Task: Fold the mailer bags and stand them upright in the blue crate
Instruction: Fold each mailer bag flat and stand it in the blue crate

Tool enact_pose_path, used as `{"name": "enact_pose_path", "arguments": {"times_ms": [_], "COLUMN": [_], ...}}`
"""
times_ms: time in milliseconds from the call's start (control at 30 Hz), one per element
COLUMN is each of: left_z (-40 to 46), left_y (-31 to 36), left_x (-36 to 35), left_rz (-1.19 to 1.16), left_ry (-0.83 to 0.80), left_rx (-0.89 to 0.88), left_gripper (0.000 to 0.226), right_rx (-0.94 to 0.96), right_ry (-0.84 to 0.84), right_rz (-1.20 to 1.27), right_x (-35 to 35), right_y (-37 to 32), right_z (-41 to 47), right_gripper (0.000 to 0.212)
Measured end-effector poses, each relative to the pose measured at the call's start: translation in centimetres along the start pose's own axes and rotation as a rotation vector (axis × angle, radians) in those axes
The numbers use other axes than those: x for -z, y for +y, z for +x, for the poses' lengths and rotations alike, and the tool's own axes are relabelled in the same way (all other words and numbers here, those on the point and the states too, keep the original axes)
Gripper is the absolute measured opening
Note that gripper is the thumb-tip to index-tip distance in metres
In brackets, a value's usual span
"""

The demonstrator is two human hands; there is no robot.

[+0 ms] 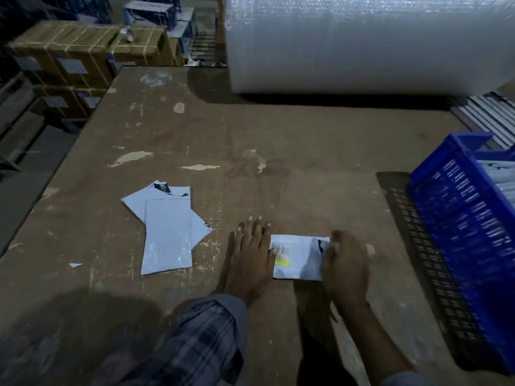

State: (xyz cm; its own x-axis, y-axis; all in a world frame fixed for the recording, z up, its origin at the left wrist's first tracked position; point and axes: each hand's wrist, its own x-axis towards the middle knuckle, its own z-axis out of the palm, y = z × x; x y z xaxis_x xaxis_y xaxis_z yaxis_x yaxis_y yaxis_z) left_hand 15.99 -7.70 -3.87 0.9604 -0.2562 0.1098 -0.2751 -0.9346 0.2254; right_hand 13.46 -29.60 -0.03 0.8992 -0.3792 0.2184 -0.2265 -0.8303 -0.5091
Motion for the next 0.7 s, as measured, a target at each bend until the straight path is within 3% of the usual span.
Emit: {"name": "enact_pose_path", "arguments": {"times_ms": [100,200,467,700], "left_z": [0.2,0.4,0.6,0.8], "left_y": [-0.6,-0.8,-0.4,0.1], "left_x": [-0.8,-1.1,-1.1,-1.2], "left_rz": [-0.041,-0.004,0.130,0.127], "left_ry": [-0.043,-0.052,-0.065,-0.051], "left_rx": [0.025,0.001,-0.025,-0.006], "left_gripper": [0.061,0.056,0.056,0.058], "right_rx": [0.231,0.466,0.495,0.497], "right_ry": [-0.253,-0.306,-0.221,-0.281], "right_rz": [-0.001,-0.153,-0.219,-0.251], "right_x": [-2.6,-4.9,-6.3,-7.1], "right_y": [-1.4,-1.9,-1.3,-1.0], "right_z": [-0.2,-1.1,-0.9,-0.1], "right_gripper": [0.053,0.053,0.044,0.049]}}
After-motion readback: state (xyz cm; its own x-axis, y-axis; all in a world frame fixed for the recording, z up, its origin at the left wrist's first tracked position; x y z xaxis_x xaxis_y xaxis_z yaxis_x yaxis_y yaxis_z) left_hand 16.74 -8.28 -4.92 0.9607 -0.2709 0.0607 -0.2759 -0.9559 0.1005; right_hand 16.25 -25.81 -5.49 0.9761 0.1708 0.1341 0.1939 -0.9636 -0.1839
